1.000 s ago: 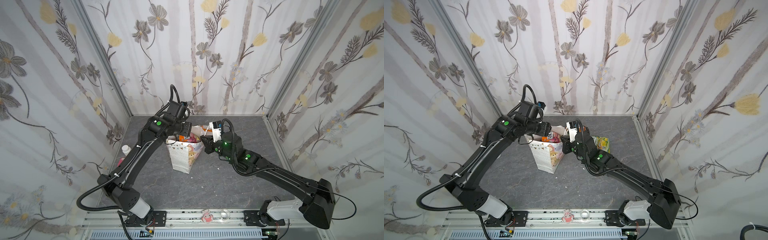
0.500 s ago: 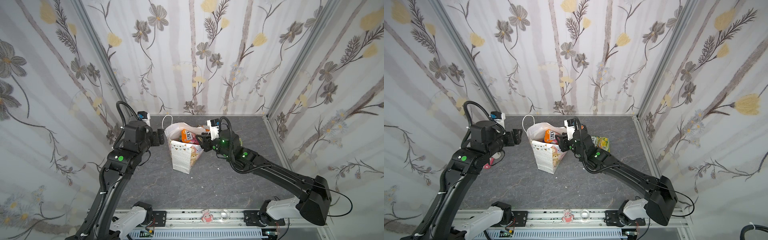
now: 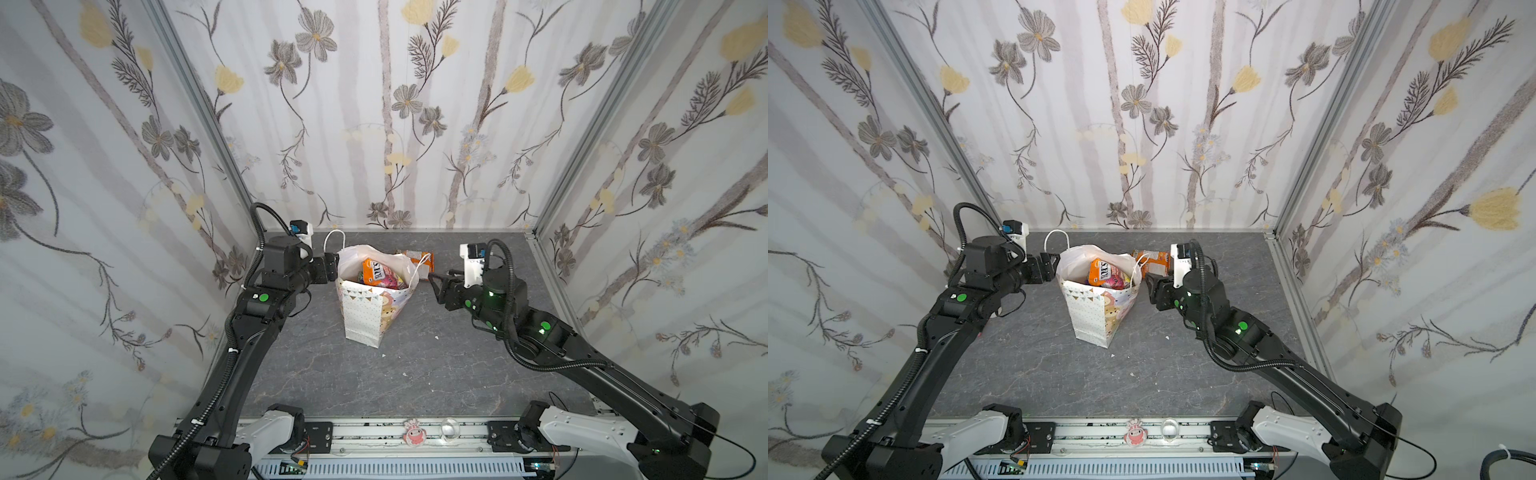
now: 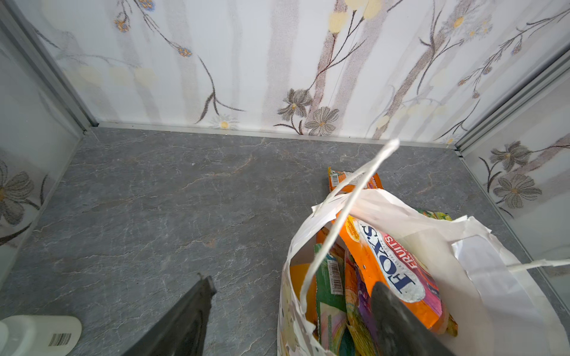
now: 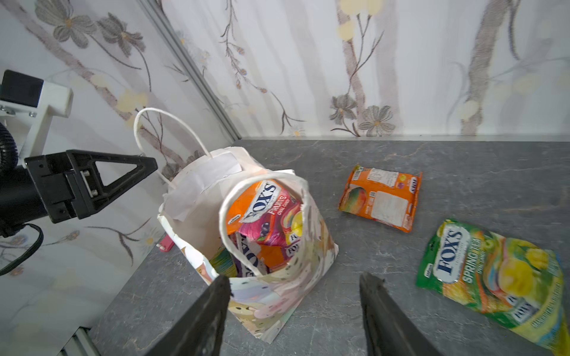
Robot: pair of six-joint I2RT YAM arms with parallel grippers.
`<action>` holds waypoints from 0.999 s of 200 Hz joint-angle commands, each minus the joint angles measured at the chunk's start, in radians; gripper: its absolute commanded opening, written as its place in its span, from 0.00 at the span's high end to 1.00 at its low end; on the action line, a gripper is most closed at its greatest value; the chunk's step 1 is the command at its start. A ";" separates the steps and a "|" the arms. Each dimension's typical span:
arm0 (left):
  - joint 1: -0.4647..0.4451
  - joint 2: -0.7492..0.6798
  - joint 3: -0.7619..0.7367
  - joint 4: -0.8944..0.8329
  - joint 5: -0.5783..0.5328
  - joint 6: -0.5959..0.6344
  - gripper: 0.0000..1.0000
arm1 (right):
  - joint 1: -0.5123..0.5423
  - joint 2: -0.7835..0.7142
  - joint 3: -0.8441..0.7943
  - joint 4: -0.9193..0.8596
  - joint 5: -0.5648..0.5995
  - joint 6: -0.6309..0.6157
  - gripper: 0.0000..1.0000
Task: Place the snacks into the paper bag
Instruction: 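Withdraw the left gripper beside the bag while right gripper moves to the green pack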
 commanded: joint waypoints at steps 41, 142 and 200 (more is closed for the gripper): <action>0.076 0.020 -0.022 0.145 0.140 -0.019 0.22 | -0.407 -0.086 -0.229 -0.006 -0.077 0.100 0.33; 0.076 -0.022 -0.135 0.207 0.158 -0.060 0.23 | -0.706 0.211 -0.498 0.323 -0.368 0.159 0.32; 0.076 -0.016 -0.139 0.206 0.147 -0.056 0.23 | -0.716 0.298 -0.520 0.421 -0.402 0.144 0.32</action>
